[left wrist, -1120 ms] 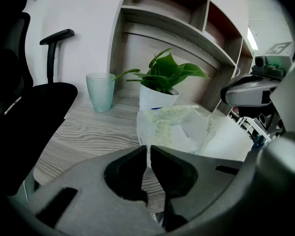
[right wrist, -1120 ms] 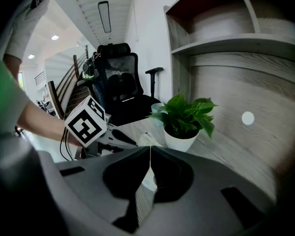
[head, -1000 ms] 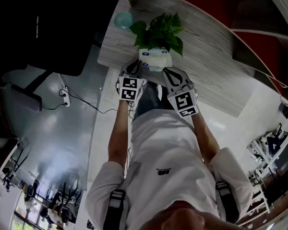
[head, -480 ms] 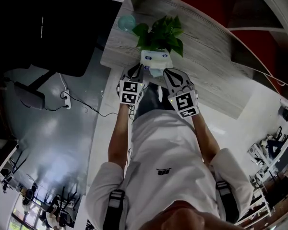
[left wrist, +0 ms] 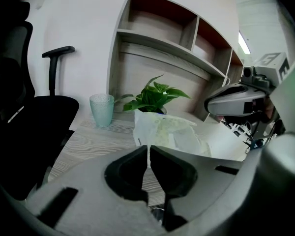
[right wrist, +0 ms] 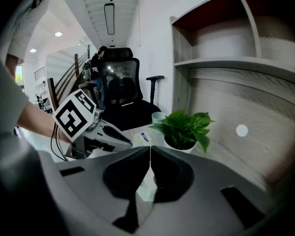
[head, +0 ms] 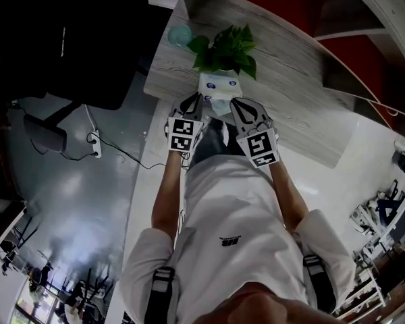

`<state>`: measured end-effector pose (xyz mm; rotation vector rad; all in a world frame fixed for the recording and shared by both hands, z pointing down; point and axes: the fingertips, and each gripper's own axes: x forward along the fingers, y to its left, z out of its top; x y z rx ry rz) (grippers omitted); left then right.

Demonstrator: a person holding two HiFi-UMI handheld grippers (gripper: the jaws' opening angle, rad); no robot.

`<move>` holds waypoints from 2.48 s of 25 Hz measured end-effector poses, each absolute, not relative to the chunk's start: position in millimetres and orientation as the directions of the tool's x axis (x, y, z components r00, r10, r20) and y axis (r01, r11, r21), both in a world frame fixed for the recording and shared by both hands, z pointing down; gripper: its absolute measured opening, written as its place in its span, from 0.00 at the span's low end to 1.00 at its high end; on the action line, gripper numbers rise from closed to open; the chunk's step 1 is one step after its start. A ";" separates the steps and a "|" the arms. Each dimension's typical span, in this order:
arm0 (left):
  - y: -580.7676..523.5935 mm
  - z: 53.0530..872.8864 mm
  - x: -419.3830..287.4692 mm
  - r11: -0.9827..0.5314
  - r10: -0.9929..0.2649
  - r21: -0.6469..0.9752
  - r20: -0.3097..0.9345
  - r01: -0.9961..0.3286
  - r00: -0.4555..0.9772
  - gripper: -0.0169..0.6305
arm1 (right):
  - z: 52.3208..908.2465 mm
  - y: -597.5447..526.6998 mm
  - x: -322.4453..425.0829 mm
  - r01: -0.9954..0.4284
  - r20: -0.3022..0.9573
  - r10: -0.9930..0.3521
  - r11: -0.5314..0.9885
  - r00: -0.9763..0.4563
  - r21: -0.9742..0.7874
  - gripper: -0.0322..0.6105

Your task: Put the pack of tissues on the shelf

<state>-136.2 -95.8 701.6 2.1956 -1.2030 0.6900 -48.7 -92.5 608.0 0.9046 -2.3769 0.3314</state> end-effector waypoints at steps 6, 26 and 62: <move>-100.4 680.9 -134.2 -0.477 -0.613 0.193 0.626 -0.857 0.482 0.09 | 600.3 -91.7 -47.6 -0.679 0.579 -0.546 0.734 -0.605 -0.017 0.09; -120.0 589.3 -133.4 -0.514 -0.690 0.133 0.524 -0.847 0.500 0.09 | 531.4 -108.6 -42.1 -0.715 0.486 -0.643 0.697 -0.591 0.053 0.09; -191.0 431.3 -103.0 -0.552 -0.787 0.041 0.306 -0.833 0.536 0.09 | 389.0 -154.4 -2.2 -0.790 0.246 -0.800 0.591 -0.547 0.166 0.09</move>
